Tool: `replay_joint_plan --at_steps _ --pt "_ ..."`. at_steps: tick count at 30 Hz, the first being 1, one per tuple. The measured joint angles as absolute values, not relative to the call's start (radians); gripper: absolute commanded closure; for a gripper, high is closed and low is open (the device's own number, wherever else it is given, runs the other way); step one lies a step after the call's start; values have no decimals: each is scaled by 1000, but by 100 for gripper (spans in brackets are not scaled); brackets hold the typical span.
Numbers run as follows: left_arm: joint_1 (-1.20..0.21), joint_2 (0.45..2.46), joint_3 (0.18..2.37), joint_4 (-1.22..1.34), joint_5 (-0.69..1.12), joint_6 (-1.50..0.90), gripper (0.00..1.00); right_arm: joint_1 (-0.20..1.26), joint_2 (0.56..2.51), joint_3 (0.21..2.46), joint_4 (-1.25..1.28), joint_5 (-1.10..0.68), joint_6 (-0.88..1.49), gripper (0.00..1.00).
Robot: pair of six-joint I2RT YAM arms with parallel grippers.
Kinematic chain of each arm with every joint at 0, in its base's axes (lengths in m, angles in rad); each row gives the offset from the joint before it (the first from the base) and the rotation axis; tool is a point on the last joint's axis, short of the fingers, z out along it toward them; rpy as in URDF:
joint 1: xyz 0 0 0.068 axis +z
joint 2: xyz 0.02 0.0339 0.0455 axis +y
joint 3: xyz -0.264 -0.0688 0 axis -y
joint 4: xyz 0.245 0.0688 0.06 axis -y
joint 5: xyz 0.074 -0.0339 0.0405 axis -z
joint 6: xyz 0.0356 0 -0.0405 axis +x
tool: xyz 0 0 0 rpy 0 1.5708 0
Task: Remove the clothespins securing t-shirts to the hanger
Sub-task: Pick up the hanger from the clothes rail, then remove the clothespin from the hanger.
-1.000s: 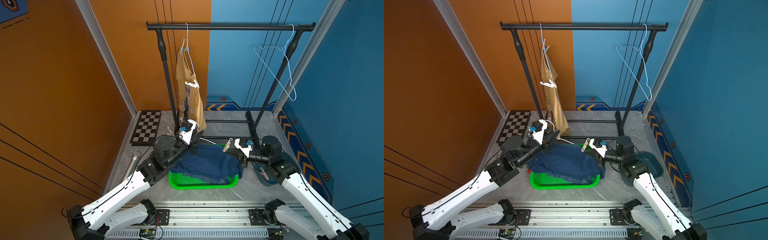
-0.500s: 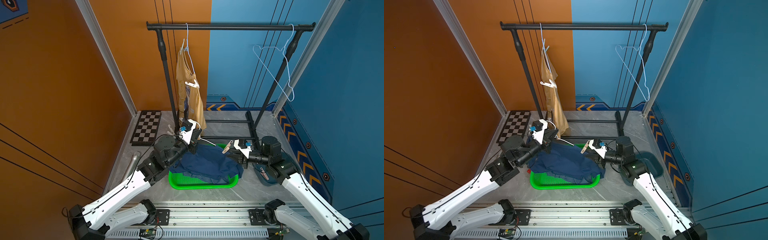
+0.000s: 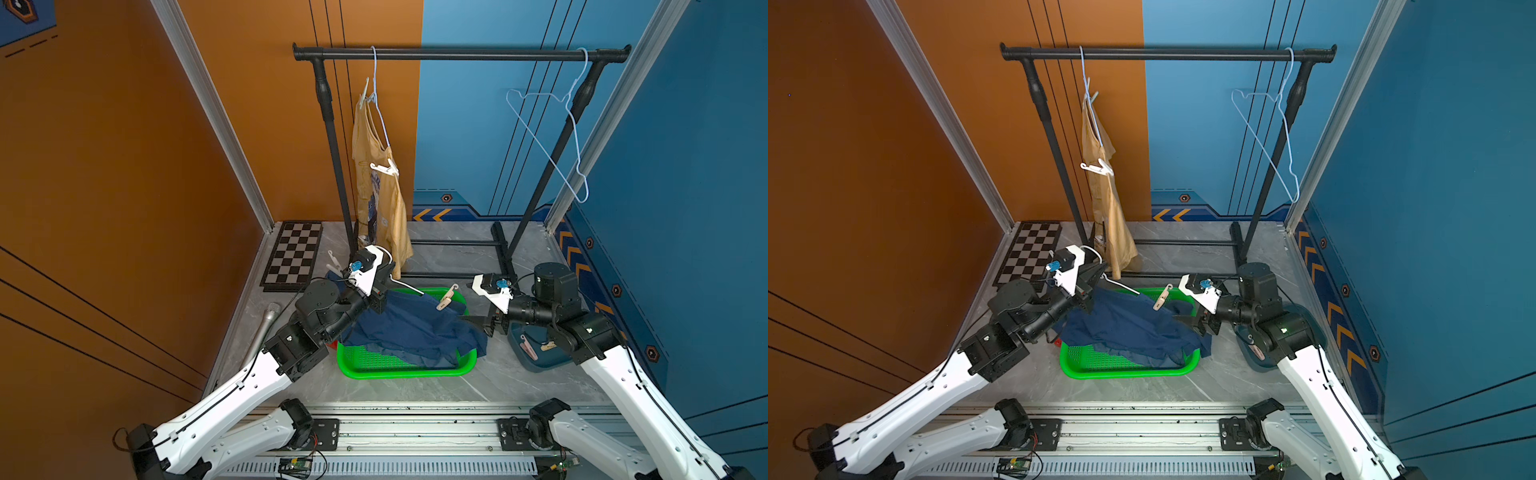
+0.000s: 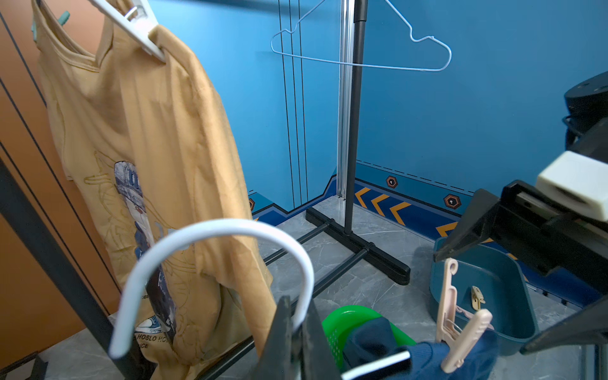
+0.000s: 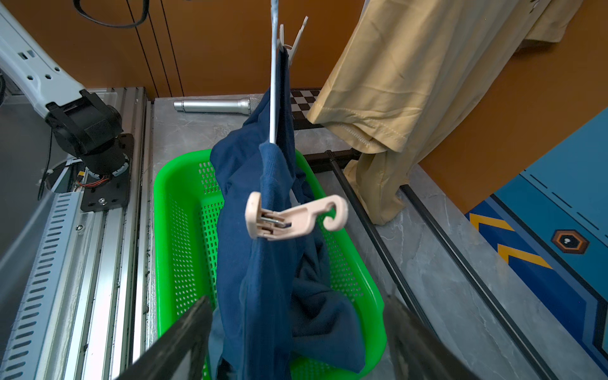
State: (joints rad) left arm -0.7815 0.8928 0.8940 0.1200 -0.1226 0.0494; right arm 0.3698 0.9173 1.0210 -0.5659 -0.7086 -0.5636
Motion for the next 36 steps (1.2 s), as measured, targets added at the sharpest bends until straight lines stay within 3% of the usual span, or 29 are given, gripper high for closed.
replay_joint_plan --at_steps 12,28,36 --pt "-781 837 816 126 -153 75 100 502 1047 1170 -765 -611 -602 15" --pt "-781 793 721 199 -183 75 100 622 1244 1303 -821 -496 -413 9" --pt "-781 788 719 215 -183 75 100 649 1282 1343 -830 -493 -375 16"
